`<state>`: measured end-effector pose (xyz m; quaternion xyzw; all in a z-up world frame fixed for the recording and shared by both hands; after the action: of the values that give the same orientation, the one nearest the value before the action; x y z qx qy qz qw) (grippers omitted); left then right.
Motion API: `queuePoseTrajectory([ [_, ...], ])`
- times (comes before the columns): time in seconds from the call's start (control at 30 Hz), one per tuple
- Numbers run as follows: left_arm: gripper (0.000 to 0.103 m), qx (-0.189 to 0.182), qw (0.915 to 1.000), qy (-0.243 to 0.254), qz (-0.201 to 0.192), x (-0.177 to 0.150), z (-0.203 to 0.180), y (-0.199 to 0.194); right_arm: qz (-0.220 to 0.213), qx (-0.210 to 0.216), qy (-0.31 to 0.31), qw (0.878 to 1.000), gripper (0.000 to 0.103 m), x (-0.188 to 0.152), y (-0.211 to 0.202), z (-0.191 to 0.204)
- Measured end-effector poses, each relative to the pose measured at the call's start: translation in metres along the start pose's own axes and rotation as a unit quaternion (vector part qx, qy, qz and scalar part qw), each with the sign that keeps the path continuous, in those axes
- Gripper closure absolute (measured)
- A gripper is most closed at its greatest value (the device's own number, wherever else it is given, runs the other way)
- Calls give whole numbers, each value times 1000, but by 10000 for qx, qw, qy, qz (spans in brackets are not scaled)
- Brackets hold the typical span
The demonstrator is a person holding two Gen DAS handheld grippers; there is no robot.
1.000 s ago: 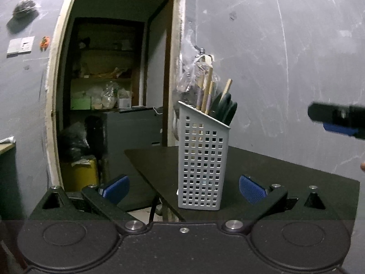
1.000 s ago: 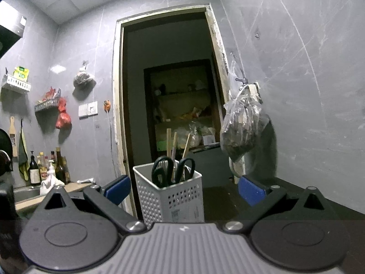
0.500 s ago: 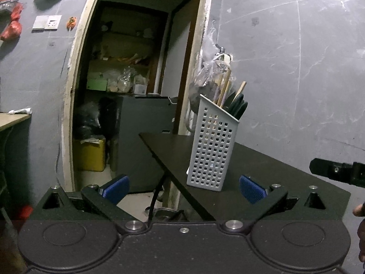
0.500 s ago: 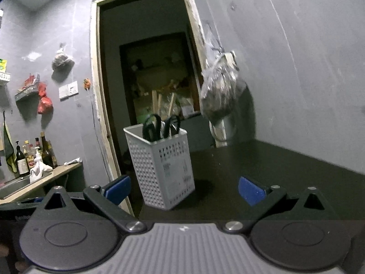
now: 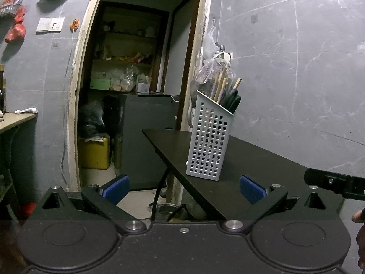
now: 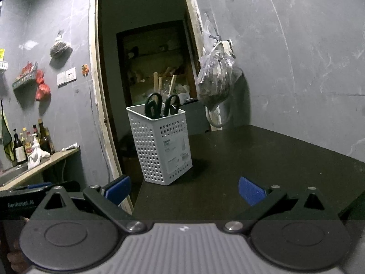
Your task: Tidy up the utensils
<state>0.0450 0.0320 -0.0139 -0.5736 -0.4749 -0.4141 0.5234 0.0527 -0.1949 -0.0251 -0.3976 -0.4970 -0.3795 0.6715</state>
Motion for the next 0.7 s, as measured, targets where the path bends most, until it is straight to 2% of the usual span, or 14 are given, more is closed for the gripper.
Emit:
queuePoseTrajectory([
  [0.7,1,35,9999,107,-73,-5,-4,-8,68,23,-132,9999,0,-8,-5,10],
])
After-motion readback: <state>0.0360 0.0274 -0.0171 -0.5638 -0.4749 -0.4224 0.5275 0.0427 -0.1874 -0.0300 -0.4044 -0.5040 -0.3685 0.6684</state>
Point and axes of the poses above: each gripper's, at about its wrist camera, not at the fingertips, and y roughly the way its jaws point, z to its left, x to its top, the point moved 8 cm from there along y, roughly the way its jaws point, and after that the axes turned 2 degrees about x, right-handed, at the moved point
